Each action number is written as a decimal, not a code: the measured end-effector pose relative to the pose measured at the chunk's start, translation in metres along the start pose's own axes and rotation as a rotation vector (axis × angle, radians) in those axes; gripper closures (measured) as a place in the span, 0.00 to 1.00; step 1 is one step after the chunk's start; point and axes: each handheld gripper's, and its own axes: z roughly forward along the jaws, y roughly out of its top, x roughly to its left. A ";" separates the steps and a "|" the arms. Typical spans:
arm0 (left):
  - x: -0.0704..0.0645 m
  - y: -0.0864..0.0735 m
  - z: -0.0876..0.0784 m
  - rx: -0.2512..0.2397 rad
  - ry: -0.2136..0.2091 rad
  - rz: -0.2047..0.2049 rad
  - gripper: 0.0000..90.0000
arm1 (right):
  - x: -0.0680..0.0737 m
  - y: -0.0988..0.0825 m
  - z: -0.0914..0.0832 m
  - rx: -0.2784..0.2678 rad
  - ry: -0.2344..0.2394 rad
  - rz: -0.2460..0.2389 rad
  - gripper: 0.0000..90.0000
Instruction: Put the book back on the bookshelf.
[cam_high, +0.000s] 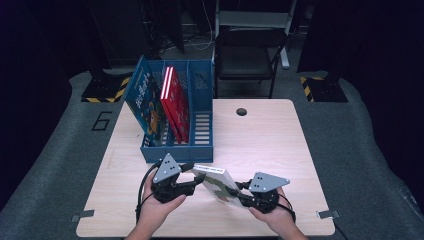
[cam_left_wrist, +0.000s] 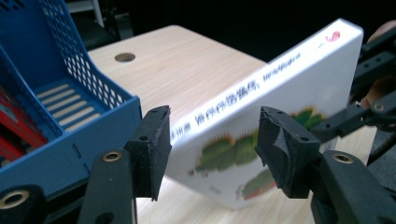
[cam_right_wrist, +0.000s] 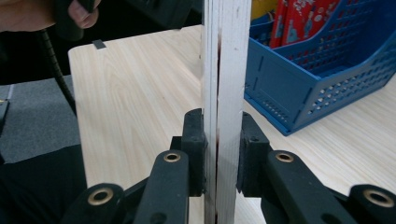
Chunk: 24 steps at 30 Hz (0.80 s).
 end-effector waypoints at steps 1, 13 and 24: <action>-0.001 -0.001 0.002 0.006 -0.011 0.005 0.48 | 0.001 0.001 0.000 -0.003 0.003 -0.006 0.85; -0.001 -0.015 0.019 0.098 -0.040 0.020 0.48 | 0.003 0.004 -0.001 0.019 -0.002 -0.015 0.85; -0.002 -0.032 0.035 0.186 -0.060 0.011 0.47 | 0.000 0.002 0.002 0.060 0.024 -0.001 0.85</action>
